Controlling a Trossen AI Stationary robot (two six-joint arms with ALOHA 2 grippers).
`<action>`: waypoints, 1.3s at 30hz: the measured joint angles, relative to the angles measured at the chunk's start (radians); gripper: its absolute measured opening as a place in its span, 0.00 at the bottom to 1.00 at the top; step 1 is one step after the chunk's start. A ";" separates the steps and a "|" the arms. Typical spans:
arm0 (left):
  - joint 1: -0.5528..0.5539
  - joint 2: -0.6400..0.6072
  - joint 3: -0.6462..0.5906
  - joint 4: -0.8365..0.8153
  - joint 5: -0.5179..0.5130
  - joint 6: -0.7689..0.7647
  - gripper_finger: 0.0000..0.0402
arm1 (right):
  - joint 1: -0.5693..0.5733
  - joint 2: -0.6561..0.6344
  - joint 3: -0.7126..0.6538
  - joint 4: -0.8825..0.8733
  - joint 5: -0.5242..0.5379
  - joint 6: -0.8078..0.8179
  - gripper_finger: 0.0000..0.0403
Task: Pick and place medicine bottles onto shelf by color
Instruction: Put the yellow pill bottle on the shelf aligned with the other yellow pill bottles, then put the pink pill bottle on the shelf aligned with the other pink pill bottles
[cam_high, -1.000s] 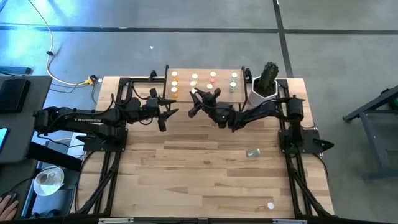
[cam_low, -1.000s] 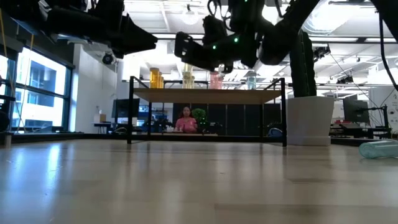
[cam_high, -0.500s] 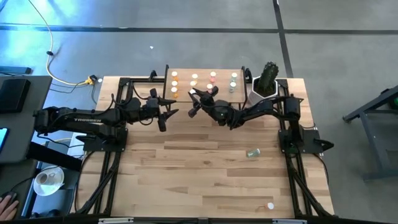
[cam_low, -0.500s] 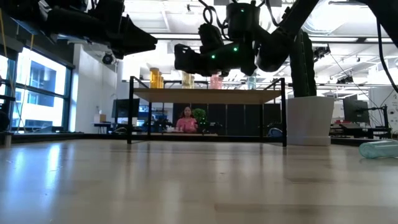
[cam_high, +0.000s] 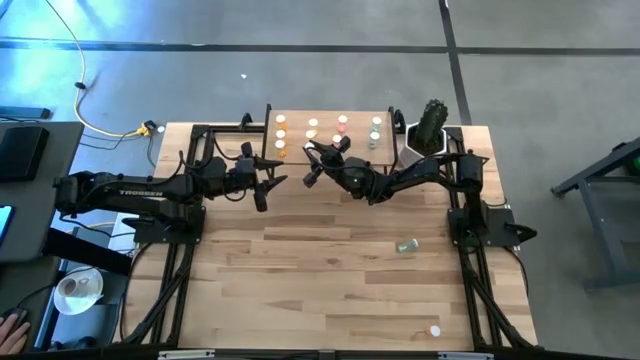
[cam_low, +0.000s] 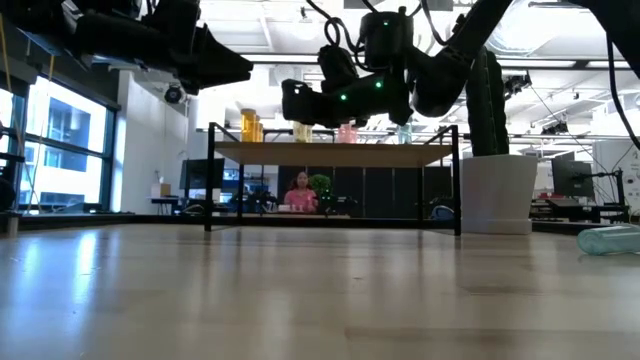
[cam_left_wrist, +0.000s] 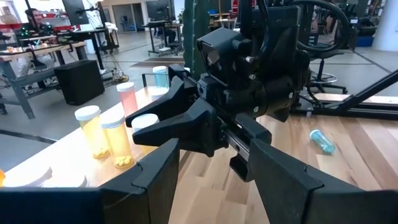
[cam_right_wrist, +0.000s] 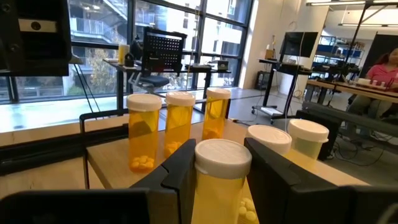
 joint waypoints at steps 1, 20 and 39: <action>0.000 0.000 0.000 -0.001 0.000 0.000 0.46 | 0.000 0.000 0.000 -0.001 0.000 0.002 0.27; 0.000 0.000 0.000 -0.004 0.000 -0.003 0.46 | 0.000 -0.001 0.000 -0.011 0.000 0.049 0.27; 0.000 0.000 0.000 -0.004 0.000 -0.003 0.46 | 0.003 0.001 0.000 -0.015 0.006 0.048 0.44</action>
